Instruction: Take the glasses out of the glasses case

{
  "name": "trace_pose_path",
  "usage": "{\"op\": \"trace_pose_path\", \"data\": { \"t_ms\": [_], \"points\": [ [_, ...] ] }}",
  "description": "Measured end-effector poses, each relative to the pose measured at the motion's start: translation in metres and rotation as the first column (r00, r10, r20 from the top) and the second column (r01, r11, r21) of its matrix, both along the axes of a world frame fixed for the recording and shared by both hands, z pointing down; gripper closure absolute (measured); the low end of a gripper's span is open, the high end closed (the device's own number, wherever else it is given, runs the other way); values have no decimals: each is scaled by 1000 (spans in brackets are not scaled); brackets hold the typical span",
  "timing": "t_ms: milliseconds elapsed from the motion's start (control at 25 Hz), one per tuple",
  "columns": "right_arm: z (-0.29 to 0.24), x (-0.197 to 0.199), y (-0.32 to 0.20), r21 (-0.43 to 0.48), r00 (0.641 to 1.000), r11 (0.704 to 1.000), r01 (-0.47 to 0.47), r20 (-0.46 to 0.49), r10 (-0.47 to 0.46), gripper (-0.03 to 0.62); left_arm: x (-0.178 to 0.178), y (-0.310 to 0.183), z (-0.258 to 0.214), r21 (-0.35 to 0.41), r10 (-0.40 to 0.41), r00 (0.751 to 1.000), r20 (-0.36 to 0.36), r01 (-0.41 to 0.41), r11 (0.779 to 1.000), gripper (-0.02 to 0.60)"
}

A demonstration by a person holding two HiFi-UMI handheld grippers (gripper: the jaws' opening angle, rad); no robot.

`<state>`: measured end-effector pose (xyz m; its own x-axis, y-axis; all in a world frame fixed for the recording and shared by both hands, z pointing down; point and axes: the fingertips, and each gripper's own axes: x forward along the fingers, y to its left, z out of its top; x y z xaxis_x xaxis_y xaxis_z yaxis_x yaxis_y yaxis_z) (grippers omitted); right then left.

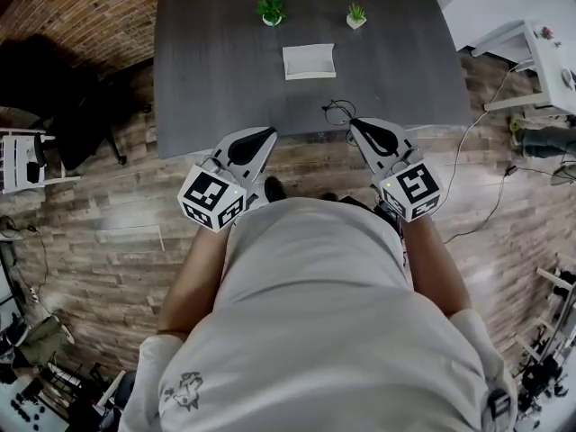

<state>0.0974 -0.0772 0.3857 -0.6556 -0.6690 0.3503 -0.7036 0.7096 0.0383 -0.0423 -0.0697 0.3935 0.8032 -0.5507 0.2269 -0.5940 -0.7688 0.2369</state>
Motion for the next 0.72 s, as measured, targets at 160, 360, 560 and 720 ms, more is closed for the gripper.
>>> {"op": "trace_pose_path", "data": {
  "t_ms": [160, 360, 560, 720],
  "points": [
    [-4, 25, 8, 3, 1000, 1000, 28, 14, -28, 580, 28, 9, -3, -2, -23, 1000, -3, 23, 1000, 571],
    [-7, 62, 22, -2, 997, 999, 53, 55, -53, 580, 64, 28, -4, -4, -51, 999, 12, 51, 999, 570],
    [-3, 92, 43, -12, 993, 996, 89, 75, -88, 580, 98, 53, -7, 4, -72, 997, 24, 72, 997, 571],
    [-1, 105, 62, -12, 989, 993, 119, 85, -118, 580, 110, 72, -10, 12, -104, 994, 28, 103, 995, 570]
  ]
}}
